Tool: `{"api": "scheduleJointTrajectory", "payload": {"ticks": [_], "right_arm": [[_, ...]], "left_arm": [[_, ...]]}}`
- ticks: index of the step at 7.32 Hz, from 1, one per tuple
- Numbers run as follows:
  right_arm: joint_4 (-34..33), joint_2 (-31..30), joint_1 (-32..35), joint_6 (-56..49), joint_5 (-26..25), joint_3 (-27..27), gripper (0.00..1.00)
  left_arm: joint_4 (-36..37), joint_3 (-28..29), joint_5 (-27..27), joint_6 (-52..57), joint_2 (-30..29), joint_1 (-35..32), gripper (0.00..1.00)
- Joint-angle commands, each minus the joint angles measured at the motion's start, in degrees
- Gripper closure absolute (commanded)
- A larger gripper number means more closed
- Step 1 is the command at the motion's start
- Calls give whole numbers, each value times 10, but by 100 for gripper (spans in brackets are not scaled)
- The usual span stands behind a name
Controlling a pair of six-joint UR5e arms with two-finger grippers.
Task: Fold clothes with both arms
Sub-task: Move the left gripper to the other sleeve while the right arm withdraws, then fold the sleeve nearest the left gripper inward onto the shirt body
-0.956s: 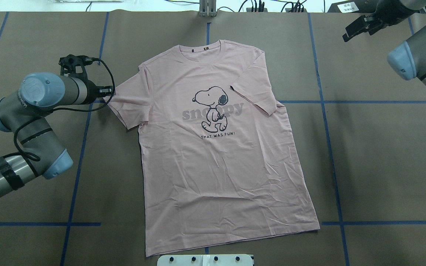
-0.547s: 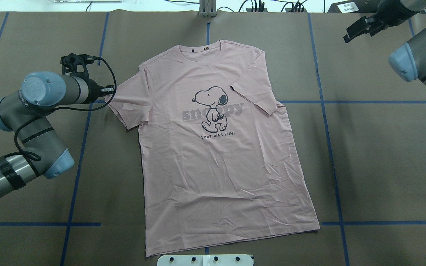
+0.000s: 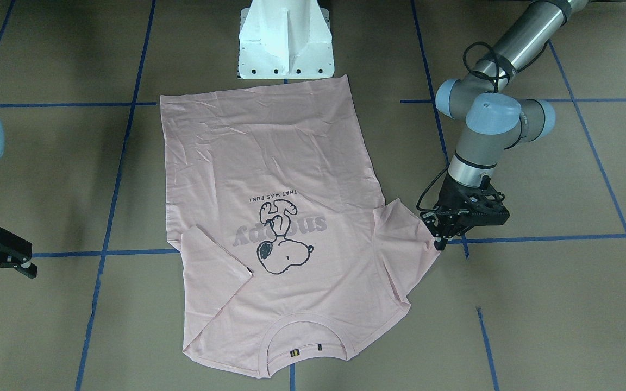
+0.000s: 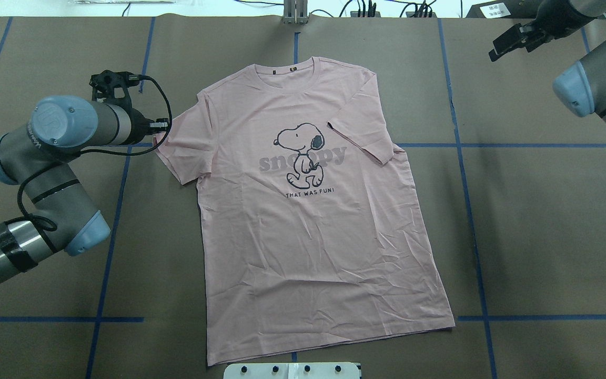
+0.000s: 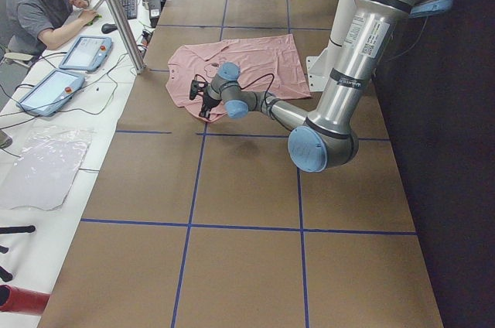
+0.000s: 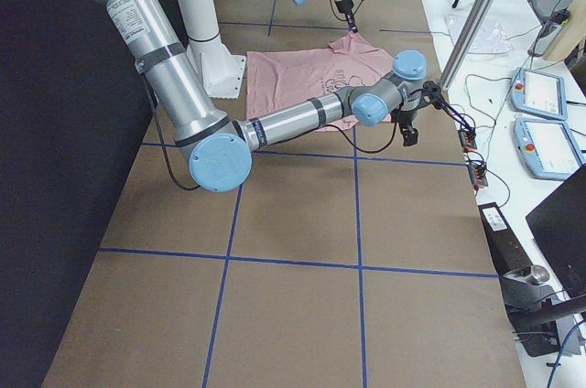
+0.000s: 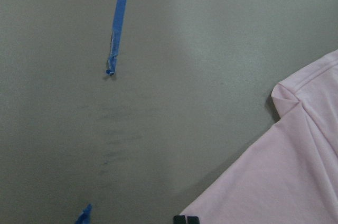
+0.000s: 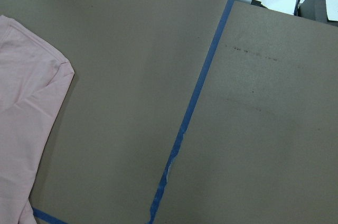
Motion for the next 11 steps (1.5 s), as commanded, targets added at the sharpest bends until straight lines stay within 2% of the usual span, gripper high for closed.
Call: {"api": "scheduleJointTrajectory", "payload": {"ticks": [1,3,4,5,8,9,10,11], "right_arm": [[0,0,0,1,0,0,0],[0,0,0,2,-1,0,0],[0,1,0,2,-1,0,0],[0,1,0,2,-2,0,0],[0,1,-2,2,-2,0,0],[0,2,-3,3,-2,0,0],[0,3,-5,13,-2,3,0],[-3,3,-17,67,-3,25,0]], "left_arm": [[166,-30,1,-7,-75,17,100],[292,-13,2,-37,-163,25,100],[321,57,2,-61,-231,32,100],[322,138,5,-83,-282,36,100],[324,199,6,-84,-316,39,100],[323,196,5,-58,-320,39,1],[324,182,1,-45,-321,39,0],[324,135,-2,-38,-310,39,0]]}}
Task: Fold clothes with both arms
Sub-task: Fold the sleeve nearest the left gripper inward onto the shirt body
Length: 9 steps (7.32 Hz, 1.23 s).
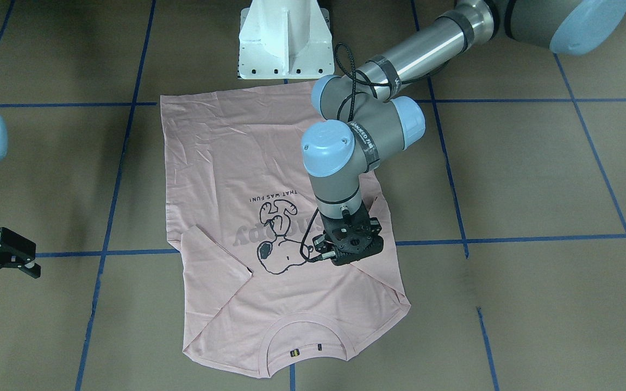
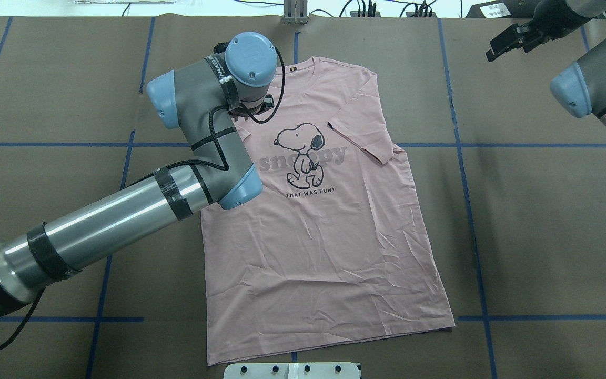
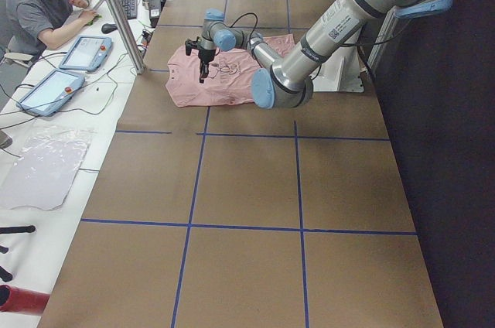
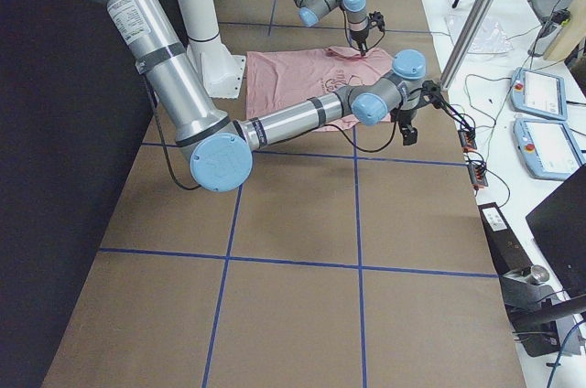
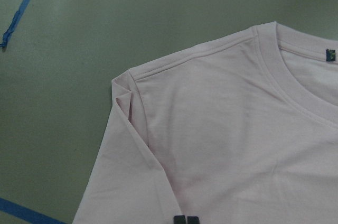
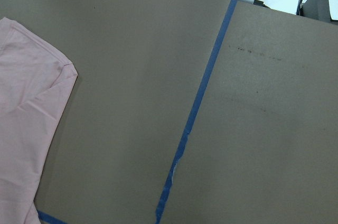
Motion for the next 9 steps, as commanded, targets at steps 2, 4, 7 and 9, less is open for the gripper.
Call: {"api": "scheduleJointTrajectory", "payload": {"ticks": [2,4,7,9], "right_arm": [[-5,-7,-69,164,-34,79,0],[-6,-86,-165,308,-100,218,0],[-2,-272,-338,454,-242,421,0],[64,-343,-493,582,-390,450,5]], "left_arm": [[-2,-169,-39,16,77,4,0],[-1,-320,-41,19,163,46,0],[-7,-471,-29,-64,261,151,0],[-8,-513,-6,-117,298,212,0]]}}
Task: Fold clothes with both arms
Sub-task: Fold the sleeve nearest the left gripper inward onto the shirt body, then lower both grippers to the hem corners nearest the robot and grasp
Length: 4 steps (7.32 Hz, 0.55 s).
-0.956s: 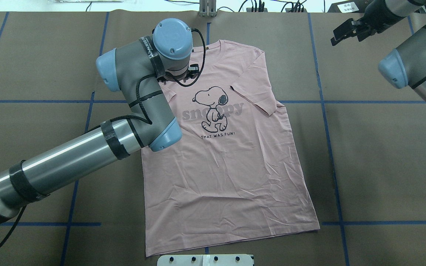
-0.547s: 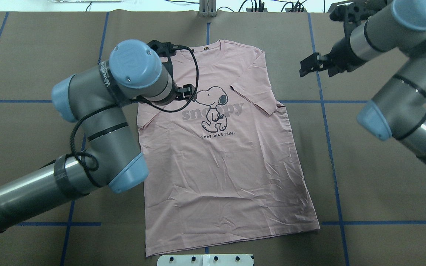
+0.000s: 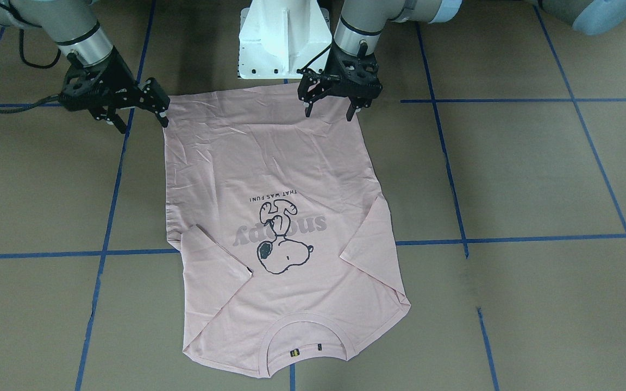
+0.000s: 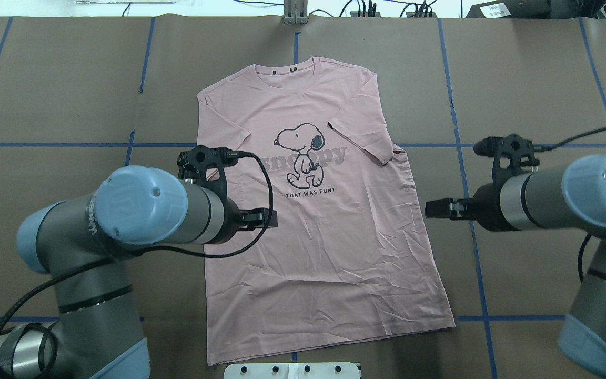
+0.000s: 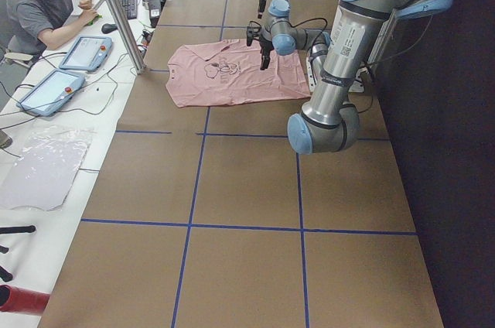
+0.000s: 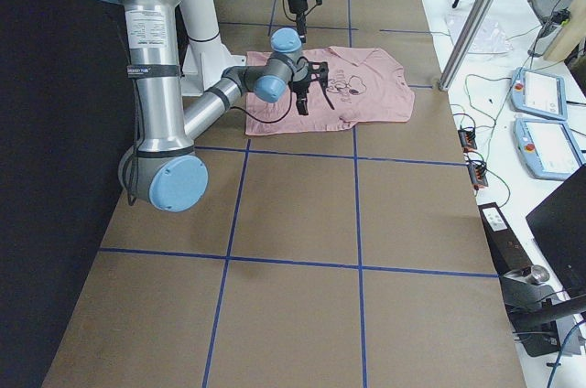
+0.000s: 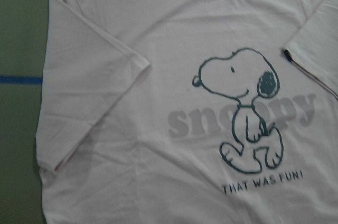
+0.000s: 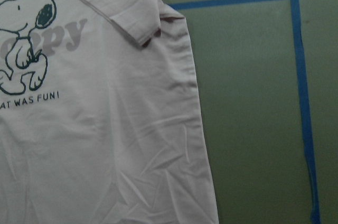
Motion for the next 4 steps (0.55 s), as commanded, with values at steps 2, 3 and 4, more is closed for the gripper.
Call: {"api": "scheduleJointTrajectory", "payload": {"ticks": [2,3,4], "right_arm": [[183,-149,-162,118,-145,22,9],[197,-159,-165,119,-147,22,9],[197,-160,-167,119,-148,22,8]], "left_arm": [[-14,-49,17,-112,71,98,6],[-18,-52,51,-169,95,130,29],[-36,-51,70,-211,116,163,40]]}}
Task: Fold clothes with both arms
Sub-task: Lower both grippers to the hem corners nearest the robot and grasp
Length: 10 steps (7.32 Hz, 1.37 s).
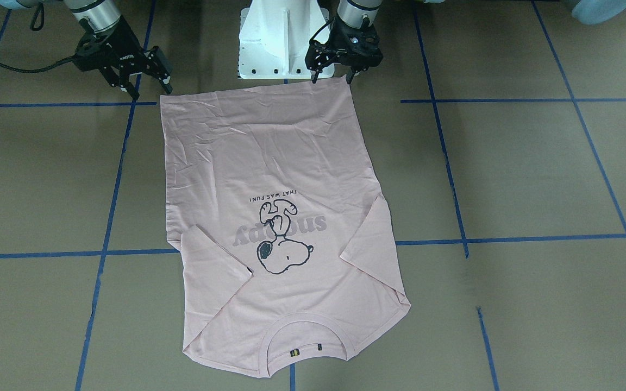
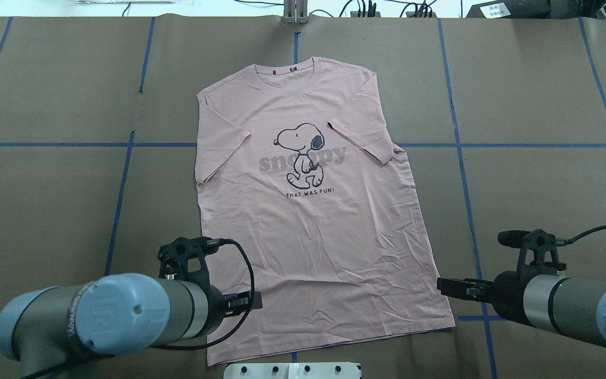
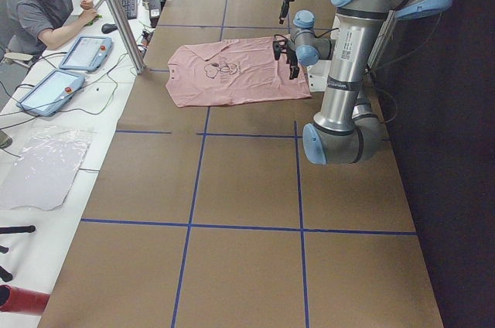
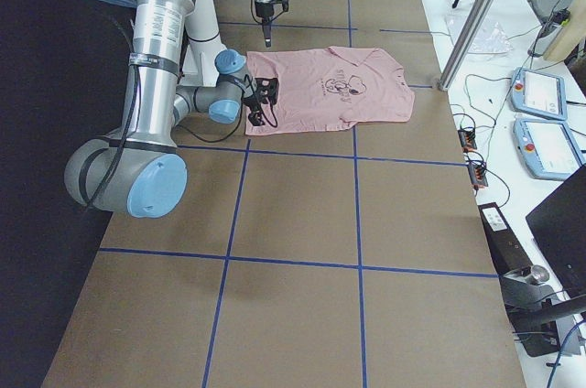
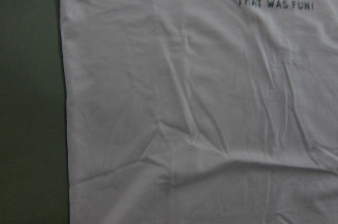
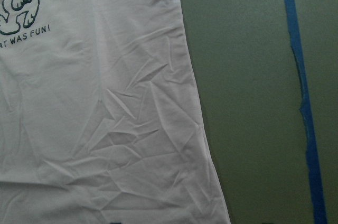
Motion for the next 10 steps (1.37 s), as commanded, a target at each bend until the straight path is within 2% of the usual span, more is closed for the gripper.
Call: {"api": "scheduleJointTrajectory", "payload": {"ticks": [1,3,5,6,10], "right_arm": [[17,-13,-8,4,-7,-1,8],[17,-13,-8,4,-12,-1,8],[17,-13,-8,4,-14,-1,8],[17,-13,-8,4,-14,-1,8],[17,-13,-8,4,-14,-1,8]], "left_arm": [[-38,-1,42,-80,57,63,40],[-45,13,56,-94,70,78,41],[-45,24,57,-107,69,86,49],[-45,24,56,-107,69,89,59],[-45,24,56,-104,64,92,65]]}}
